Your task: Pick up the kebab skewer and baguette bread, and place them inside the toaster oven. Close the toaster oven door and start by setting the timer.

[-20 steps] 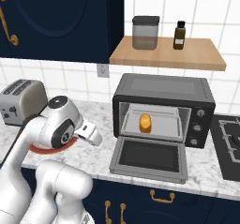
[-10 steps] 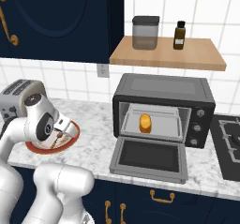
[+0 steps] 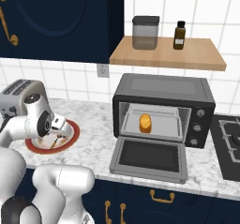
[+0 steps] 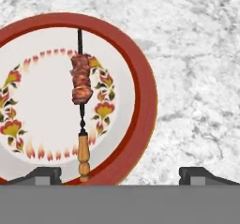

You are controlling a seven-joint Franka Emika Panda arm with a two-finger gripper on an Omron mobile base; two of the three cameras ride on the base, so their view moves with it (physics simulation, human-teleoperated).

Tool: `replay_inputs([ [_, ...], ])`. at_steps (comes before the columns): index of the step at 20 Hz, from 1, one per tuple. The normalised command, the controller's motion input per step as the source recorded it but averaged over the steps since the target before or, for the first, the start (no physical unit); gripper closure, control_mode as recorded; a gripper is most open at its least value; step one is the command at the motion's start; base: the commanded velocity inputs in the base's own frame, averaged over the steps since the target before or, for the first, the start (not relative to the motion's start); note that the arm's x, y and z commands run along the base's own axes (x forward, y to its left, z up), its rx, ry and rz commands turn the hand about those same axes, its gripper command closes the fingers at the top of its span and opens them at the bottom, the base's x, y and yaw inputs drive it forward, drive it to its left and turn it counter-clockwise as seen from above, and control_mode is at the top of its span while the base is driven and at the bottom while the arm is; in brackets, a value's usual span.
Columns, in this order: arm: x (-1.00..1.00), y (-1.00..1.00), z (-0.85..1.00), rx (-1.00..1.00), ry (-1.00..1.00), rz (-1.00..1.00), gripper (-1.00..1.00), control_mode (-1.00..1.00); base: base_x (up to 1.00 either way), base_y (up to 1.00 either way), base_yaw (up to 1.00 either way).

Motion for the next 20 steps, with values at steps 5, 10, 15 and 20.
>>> replay_inputs([
  [5, 0.23, 0.32, -0.28, 0.0, 0.14, 0.11, -1.0, -1.0, 0.0, 0.0, 0.0],
  [10, 0.18, 0.45, -0.38, 0.0, 0.06, 0.07, -1.0, -1.0, 0.0, 0.0, 0.0],
  [15, 0.11, 0.02, -0.3, 0.0, 0.0, 0.03, -1.0, -1.0, 0.0, 0.0, 0.0],
  [20, 0.0, 0.0, -0.21, 0.0, 0.0, 0.01, -1.0, -1.0, 0.0, 0.0, 0.0],
])
